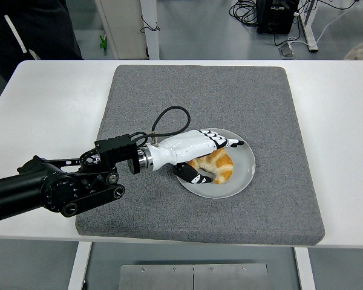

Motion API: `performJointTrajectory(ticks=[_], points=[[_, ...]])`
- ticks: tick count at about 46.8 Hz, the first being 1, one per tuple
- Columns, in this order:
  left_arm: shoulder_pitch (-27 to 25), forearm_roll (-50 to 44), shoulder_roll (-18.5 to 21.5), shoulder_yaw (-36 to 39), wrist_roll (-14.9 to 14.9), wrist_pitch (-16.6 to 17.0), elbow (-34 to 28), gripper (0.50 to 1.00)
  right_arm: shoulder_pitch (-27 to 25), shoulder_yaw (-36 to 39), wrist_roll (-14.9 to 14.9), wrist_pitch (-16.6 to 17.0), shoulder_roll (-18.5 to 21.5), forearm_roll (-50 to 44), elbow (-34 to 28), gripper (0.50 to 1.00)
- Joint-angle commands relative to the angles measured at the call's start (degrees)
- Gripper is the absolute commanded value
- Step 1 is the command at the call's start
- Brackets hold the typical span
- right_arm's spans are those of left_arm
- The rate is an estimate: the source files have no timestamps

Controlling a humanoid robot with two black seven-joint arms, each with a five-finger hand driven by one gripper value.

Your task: Place the bread on the plate

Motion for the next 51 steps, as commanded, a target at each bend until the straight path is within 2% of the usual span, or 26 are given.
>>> performJointTrajectory(ticks=[1,11,25,36,44,51], points=[[-0.17,-0.52,0.23,-0.09,-0.10,-0.14,-0.32,0.955,0.00,0.00,0.00,-0.03,0.00,0.00,0.00,1.000],[-0.96,-7.11,0.94,-0.79,-1.42,-1.02,-0.49,0.960,0.00,0.00,0.00,-0.03,0.00,0.00,0.00,1.000],[-1.49,-14.57,1.73,-8.70,-1.86,-6.29,-0.49,0.961,0.00,0.00,0.00,0.06,0.00,0.00,0.00,1.000],[-0.17,-26.09,1.82,-14.86,-2.03,-6.20,-0.32,0.965,0.00,0.00,0.00,-0.03,0.00,0.00,0.00,1.000],[1.05,-31.10,2.17,-18.28,-2.03,-5.77,0.38,0.965,0.00,0.00,0.00,0.06,0.00,0.00,0.00,1.000],[3.52,-37.25,2.17,-19.96,-1.86,-2.08,2.40,0.965,0.00,0.00,0.00,0.06,0.00,0.00,0.00,1.000]])
